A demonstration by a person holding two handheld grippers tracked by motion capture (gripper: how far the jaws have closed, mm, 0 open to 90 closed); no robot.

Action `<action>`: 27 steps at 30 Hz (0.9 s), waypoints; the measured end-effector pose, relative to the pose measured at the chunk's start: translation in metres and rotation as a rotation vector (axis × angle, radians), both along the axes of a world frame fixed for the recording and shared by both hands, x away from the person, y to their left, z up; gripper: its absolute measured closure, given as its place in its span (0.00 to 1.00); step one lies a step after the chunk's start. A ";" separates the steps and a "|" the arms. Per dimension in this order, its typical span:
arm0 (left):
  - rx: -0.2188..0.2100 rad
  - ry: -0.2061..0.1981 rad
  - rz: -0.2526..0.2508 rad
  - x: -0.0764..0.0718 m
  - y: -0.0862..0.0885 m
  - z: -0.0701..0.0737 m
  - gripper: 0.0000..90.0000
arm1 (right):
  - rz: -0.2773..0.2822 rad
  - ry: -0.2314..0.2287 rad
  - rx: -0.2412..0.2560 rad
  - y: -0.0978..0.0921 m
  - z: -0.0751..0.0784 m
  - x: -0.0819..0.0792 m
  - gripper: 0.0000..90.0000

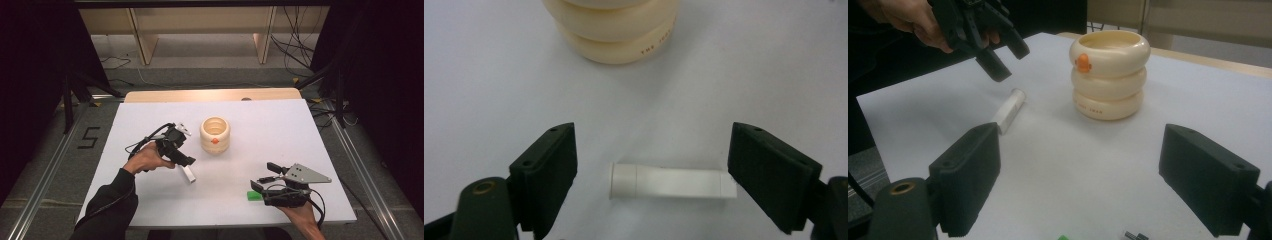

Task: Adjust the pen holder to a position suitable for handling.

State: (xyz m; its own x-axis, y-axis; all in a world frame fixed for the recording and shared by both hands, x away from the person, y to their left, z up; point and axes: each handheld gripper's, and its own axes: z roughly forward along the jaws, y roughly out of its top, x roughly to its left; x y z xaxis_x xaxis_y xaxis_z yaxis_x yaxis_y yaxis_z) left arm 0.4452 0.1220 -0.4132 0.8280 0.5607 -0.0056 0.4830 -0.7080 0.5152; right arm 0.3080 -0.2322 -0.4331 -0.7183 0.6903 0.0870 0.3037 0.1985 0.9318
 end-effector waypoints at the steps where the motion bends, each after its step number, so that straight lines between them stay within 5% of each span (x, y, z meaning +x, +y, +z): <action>1: 0.009 0.002 -0.007 0.000 0.000 -0.001 0.21 | -0.001 0.002 -0.002 0.000 0.000 0.000 0.20; 27: 0.169 0.075 -0.214 0.001 -0.011 -0.024 0.23 | 0.009 0.009 -0.007 0.001 -0.001 0.001 0.20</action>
State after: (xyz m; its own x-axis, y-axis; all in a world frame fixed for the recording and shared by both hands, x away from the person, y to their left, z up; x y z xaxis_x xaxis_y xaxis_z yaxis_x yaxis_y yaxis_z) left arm 0.4466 0.1106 -0.4375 0.9283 0.3716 0.0074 0.3458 -0.8709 0.3493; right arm 0.3089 -0.2312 -0.4342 -0.7235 0.6846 0.0885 0.3103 0.2080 0.9276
